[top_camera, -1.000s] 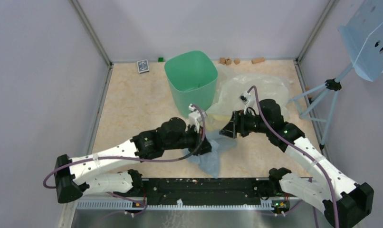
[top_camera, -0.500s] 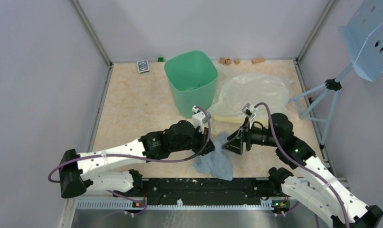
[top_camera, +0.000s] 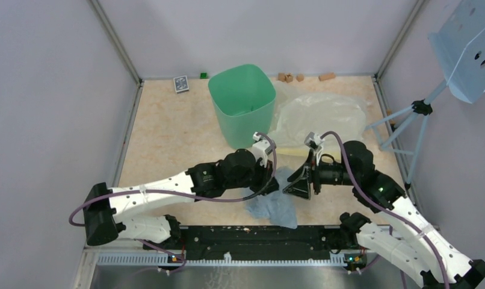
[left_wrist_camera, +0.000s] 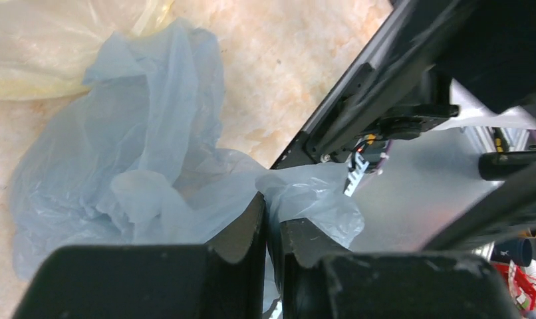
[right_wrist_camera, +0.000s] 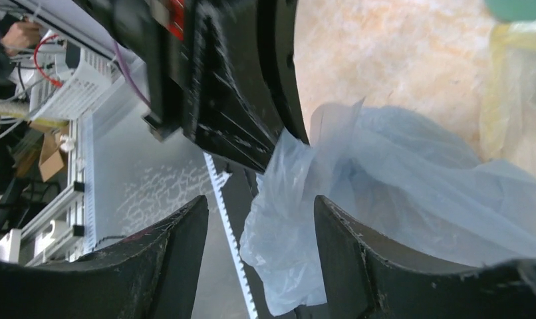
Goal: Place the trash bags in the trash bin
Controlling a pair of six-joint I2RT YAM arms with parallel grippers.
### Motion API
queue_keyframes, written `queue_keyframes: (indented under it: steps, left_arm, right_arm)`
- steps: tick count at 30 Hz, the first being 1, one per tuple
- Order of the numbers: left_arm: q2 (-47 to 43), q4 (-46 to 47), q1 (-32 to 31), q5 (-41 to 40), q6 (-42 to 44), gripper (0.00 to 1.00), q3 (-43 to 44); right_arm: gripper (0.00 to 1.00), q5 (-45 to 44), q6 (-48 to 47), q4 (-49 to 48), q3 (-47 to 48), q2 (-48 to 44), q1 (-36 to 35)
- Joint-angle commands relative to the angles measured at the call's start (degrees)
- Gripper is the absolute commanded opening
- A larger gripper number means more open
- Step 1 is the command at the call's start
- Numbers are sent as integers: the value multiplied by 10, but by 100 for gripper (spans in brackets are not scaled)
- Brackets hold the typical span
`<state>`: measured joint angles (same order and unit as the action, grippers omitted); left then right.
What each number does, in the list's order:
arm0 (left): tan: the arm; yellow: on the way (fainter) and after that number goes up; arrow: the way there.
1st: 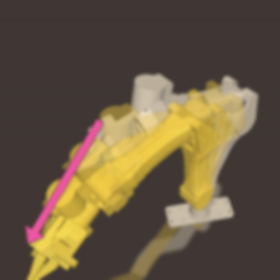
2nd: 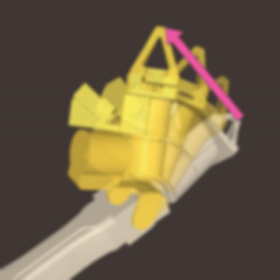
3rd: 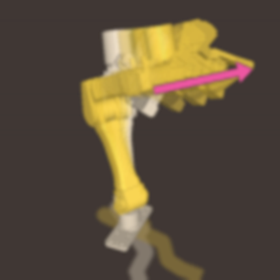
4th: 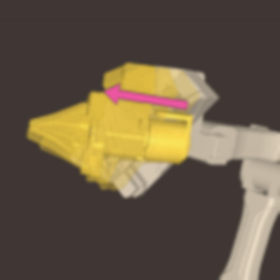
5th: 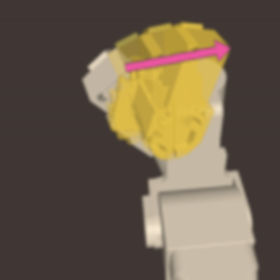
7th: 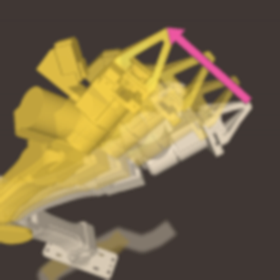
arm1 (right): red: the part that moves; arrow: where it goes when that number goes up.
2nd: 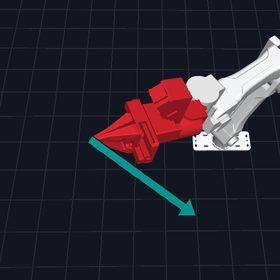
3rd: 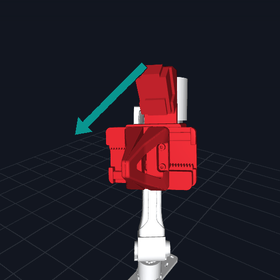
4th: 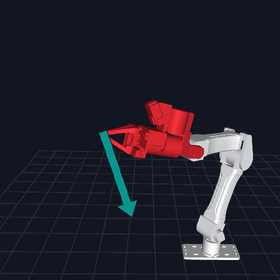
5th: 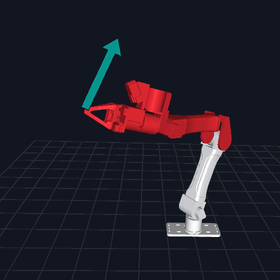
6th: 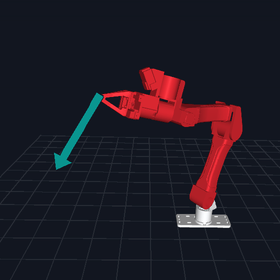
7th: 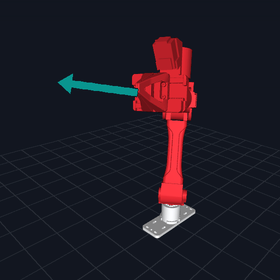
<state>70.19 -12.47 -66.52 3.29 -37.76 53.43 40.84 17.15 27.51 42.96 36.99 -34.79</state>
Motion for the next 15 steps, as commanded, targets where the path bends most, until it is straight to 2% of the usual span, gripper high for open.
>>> queue_keyframes:
  steps: [1,3,4,5,7,8,9,10,12,15]
  left_arm:
    - [-11,39,0,22,9,15,41]
    - [-15,42,0,24,10,16,48]
    - [-18,45,0,26,9,16,51]
    - [-22,48,0,27,10,16,52]
    - [-30,53,0,32,8,18,54]
    - [-34,54,0,33,8,24,55]
    - [-39,48,0,33,10,38,56]
    - [-47,36,0,28,11,56,58]
    - [-63,-2,0,7,16,75,59]
    - [-98,-71,0,-53,20,87,48]
  right_arm:
    - [58,10,7,-24,-24,10,-23]
    - [54,5,5,-23,-28,15,-30]
    - [49,0,1,-18,-27,17,-32]
    - [42,-8,-3,-13,-25,17,-31]
    - [20,-45,-6,0,-19,16,-32]
    - [5,-75,-7,8,-14,13,-32]
    - [0,-132,-8,21,-7,9,-32]
    - [0,-182,-6,38,0,4,-31]
    - [0,-272,1,61,8,-13,-31]
    - [0,-343,17,66,2,-40,-31]
